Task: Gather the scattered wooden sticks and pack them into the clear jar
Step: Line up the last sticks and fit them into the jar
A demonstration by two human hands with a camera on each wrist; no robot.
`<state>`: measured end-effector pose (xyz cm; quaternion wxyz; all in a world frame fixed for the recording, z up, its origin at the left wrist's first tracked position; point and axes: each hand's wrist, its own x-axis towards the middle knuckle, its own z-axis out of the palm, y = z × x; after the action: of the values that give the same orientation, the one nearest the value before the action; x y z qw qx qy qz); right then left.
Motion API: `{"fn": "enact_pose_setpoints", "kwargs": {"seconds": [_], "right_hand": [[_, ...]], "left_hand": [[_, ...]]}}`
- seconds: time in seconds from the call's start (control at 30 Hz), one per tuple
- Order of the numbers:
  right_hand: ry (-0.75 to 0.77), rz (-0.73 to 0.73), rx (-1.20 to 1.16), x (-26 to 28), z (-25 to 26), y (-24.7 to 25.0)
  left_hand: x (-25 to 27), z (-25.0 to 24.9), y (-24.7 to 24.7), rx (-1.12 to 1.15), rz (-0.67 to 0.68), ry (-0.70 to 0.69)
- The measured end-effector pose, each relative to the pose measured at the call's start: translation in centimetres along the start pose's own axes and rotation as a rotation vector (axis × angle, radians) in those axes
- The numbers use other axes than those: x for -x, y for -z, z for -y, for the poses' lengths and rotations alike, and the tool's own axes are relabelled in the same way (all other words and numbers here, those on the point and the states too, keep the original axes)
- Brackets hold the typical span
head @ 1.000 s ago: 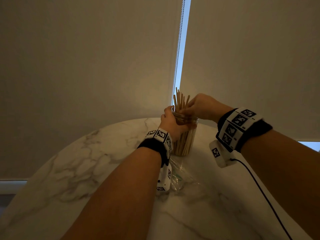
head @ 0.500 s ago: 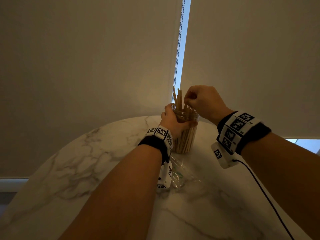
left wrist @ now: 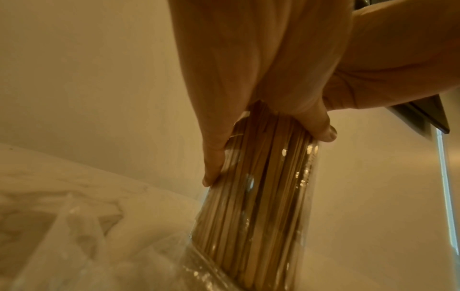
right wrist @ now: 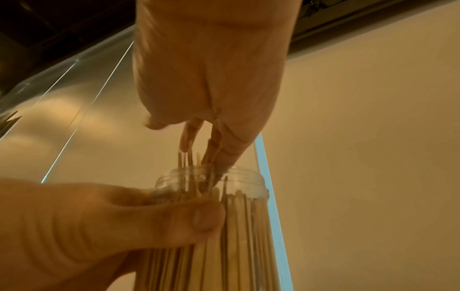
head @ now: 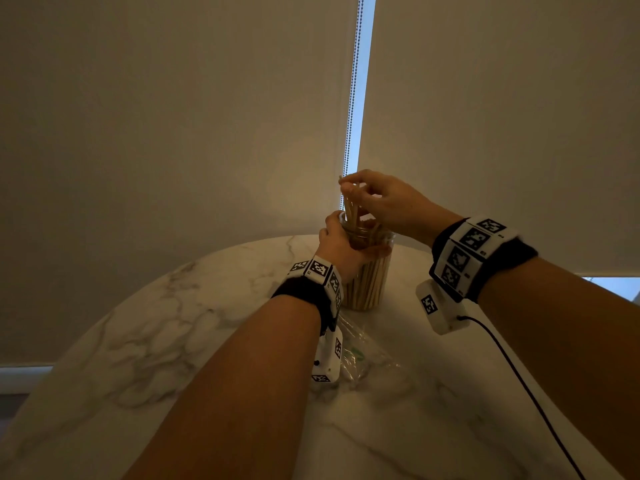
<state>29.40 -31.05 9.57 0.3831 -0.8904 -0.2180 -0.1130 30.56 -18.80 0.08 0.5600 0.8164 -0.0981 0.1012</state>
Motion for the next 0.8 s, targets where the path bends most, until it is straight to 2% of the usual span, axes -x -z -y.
{"fn": "enact_pose_setpoints", "kwargs": {"seconds": [0.1, 0.27, 0.33, 0.4, 0.5, 0.7, 0.73, 0.8], "right_hand": [[0.056, -0.042, 0.056, 0.5, -0.4, 0.1], [0.114, -0.355, 0.065, 0.3, -0.9, 0.7], [0.104, -0.414, 0.136, 0.3, -1.0, 0.9], [0.048, -0.376, 0.261, 0.1, -1.2, 1.1], [-0.009, -0.243, 0.432, -0.3, -1.2, 1.6], [-0.07, 0.031, 0.395, -0.2, 0.7, 2.4], [-0.058, 0.014, 0.371, -0.2, 0.7, 2.4], [-0.04, -0.117, 0.303, 0.1, 0.2, 2.0]], "left_hand": [[-0.2, 0.1, -0.1, -0.007, 0.001, 0.006], [-0.1, 0.3, 0.1, -0.037, 0.001, -0.016], [0.0, 0.3, 0.1, -0.045, 0.001, -0.02], [-0.1, 0.2, 0.0, -0.049, 0.004, -0.017], [-0.1, 0.2, 0.1, -0.053, 0.007, -0.01], [0.0, 0.2, 0.1, -0.048, 0.008, -0.007], [-0.1, 0.3, 0.1, -0.046, 0.006, -0.008], [-0.1, 0.3, 0.1, -0.036, -0.001, -0.012]]}}
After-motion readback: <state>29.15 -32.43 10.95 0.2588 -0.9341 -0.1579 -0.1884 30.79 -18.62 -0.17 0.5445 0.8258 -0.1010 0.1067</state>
